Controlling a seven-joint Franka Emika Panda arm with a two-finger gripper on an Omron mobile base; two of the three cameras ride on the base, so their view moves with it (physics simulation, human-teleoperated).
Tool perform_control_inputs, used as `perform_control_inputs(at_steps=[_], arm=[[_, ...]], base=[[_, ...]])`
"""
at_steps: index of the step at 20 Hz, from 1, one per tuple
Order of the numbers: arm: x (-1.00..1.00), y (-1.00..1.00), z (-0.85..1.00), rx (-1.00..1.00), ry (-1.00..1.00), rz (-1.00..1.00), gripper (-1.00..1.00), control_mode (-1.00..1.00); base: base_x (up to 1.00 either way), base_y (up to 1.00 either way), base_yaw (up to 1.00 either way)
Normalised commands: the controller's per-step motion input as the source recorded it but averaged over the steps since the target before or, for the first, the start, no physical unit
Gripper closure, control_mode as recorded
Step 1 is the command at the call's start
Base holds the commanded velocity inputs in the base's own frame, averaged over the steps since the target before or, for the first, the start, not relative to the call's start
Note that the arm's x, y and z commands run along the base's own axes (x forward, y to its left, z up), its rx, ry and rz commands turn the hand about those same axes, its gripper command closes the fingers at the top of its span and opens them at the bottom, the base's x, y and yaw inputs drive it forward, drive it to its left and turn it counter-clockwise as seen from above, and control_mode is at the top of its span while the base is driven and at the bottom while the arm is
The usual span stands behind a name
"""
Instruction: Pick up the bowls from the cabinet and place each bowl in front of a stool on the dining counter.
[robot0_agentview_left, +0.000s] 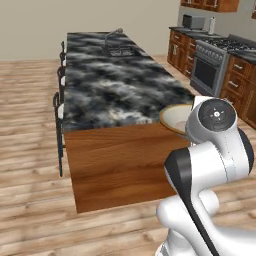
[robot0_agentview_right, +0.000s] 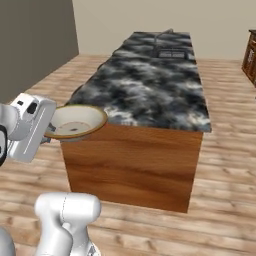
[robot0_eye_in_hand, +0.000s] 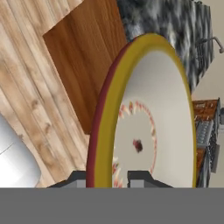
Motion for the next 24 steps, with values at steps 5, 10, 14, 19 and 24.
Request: perform_control_inputs(at_steps=[5,10,14,19,24], arm=[[0.0,0.0,0.0,0.0,0.0,0.0,1.0,1.0],[0.0,0.0,0.0,0.0,0.0,0.0,1.0,1.0],[0.0,0.0,0.0,0.0,0.0,0.0,1.0,1.0],[0.0,0.0,0.0,0.0,0.0,0.0,1.0,1.0],[0.0,0.0,0.0,0.0,0.0,0.0,1.0,1.0]], base=[[0.38,1.0,-0.05],[0.61,1.0,-0.13],[0.6,1.0,-0.17],[0.41,1.0,-0.26],[0.29,1.0,-0.39]])
